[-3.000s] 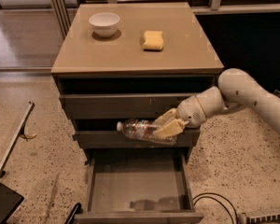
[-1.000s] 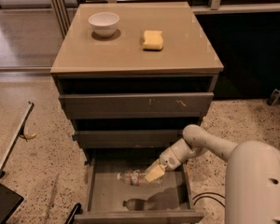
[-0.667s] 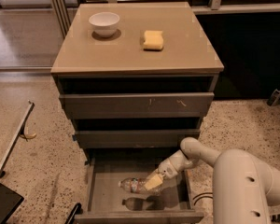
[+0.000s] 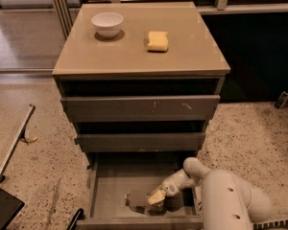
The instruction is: Place water bottle into bottom drawer
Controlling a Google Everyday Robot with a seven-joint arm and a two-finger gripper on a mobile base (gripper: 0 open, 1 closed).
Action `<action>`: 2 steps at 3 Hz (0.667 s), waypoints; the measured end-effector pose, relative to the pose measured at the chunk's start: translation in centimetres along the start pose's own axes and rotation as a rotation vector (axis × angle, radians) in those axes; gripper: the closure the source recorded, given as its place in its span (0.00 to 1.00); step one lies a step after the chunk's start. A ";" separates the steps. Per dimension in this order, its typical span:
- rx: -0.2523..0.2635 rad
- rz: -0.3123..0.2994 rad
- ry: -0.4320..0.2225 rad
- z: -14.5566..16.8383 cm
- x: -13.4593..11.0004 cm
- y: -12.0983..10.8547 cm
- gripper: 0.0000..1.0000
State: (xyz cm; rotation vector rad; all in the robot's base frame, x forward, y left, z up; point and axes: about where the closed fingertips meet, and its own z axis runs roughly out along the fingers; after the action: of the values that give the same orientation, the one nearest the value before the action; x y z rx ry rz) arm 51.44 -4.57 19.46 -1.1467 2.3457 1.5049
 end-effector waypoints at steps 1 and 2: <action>0.033 -0.002 -0.013 1.6 1.3 -2.4 0.52; 0.045 -0.011 -0.020 2.2 1.6 -3.1 0.29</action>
Offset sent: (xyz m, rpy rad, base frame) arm 0.0079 -0.0004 -0.0490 -0.0213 -0.0635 -0.0439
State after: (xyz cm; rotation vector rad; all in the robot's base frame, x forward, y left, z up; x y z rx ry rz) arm 51.68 -4.30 15.38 -1.1275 2.3440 1.4457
